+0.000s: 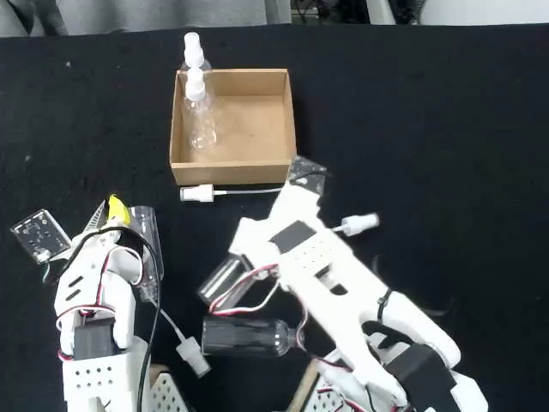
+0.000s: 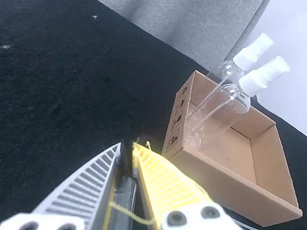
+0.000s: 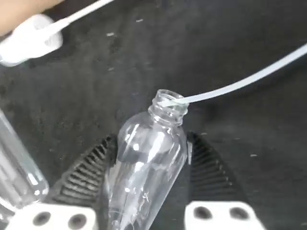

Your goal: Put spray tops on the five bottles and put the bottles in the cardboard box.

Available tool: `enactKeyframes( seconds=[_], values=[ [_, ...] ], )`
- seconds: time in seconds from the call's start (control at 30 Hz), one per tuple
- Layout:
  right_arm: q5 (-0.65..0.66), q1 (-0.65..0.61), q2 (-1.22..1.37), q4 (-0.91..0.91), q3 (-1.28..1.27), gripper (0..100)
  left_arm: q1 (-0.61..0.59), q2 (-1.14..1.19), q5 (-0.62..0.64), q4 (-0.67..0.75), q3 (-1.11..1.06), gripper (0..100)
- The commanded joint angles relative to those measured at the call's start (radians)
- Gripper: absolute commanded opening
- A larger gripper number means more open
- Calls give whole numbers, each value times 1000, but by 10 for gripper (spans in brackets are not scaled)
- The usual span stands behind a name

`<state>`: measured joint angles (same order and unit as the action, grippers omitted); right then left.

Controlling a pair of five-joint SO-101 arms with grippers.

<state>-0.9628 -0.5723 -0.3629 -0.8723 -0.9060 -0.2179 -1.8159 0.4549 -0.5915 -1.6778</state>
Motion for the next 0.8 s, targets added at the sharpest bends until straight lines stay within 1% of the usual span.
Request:
enactKeyframes(
  seconds=[0.0, 0.03, 0.17, 0.4, 0.67, 0.77],
  values=[
    [103, 83, -25, -83, 117, 22, -12, -5, -9, 20, -22, 30],
    [140, 98, -25, -100, 134, 9, -12, -5, -9, 20, -22, 30],
    [265, 137, -25, -120, 170, 13, -12, -5, -9, 20, -22, 30],
    [359, 138, -25, -130, 168, 13, -13, -5, -9, 20, -22, 30],
    [615, 137, -24, -313, 286, 13, -13, -5, -9, 20, -22, 30],
    [697, 138, -24, -353, 320, 13, -13, -5, -9, 20, -22, 30]
  ],
)
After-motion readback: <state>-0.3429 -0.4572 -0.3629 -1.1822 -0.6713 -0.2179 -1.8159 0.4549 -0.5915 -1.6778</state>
